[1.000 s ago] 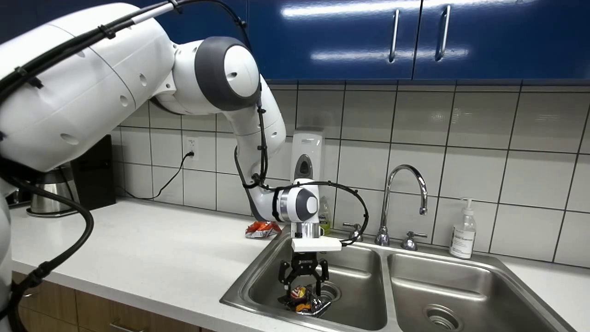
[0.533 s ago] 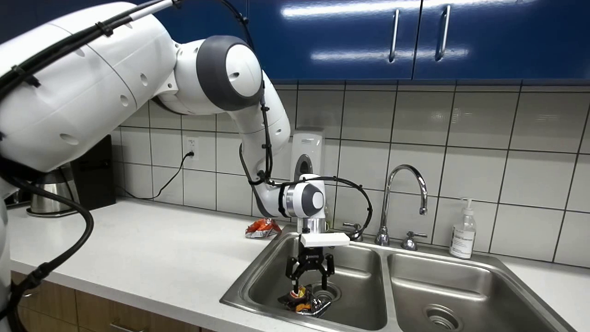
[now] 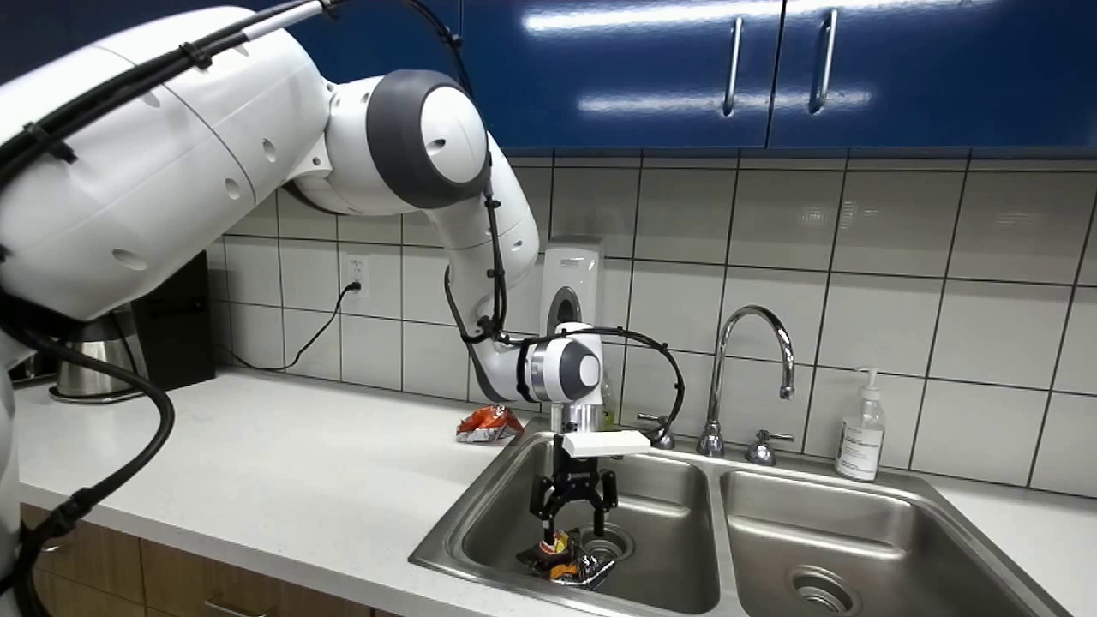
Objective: Shift the Lays packet to the left counter
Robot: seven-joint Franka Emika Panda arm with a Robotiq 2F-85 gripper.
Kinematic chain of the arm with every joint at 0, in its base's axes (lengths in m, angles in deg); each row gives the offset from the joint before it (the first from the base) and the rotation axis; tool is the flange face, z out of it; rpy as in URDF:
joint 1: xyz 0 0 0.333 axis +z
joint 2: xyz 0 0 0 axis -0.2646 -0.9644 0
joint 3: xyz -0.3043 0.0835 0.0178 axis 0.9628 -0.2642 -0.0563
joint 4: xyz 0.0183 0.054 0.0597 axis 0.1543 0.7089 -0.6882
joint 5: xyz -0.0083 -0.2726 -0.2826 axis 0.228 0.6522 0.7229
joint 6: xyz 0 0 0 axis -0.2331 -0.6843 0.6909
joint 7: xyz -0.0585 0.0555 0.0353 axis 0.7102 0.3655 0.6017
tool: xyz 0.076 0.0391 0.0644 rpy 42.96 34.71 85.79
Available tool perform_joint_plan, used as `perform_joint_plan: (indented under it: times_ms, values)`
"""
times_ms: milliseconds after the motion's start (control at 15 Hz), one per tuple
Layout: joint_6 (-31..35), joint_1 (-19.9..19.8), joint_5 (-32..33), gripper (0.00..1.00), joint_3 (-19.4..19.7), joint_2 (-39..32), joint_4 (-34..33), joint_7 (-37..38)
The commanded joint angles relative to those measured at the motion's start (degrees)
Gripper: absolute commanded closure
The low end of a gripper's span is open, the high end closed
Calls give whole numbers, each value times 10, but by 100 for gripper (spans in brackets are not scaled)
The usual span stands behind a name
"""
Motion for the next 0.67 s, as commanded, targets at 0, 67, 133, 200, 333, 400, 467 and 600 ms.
perform_joint_plan:
  times_ms: [0,67,133,200,333,400,467,600]
  values:
    - [-15,2,11,0,-4,-15,-17,-20]
    - [-15,3,11,0,-5,-18,-18,-22]
    - [-14,5,11,0,-4,-21,-19,-23]
    - [-14,6,10,0,-4,-24,-19,-23]
    - [-13,9,10,0,-4,-28,-21,-21]
    - [-13,10,10,6,-4,-29,-22,-20]
    - [-13,11,10,26,-4,-31,-24,-20]
    - [-14,11,9,32,-4,-34,-26,-19]
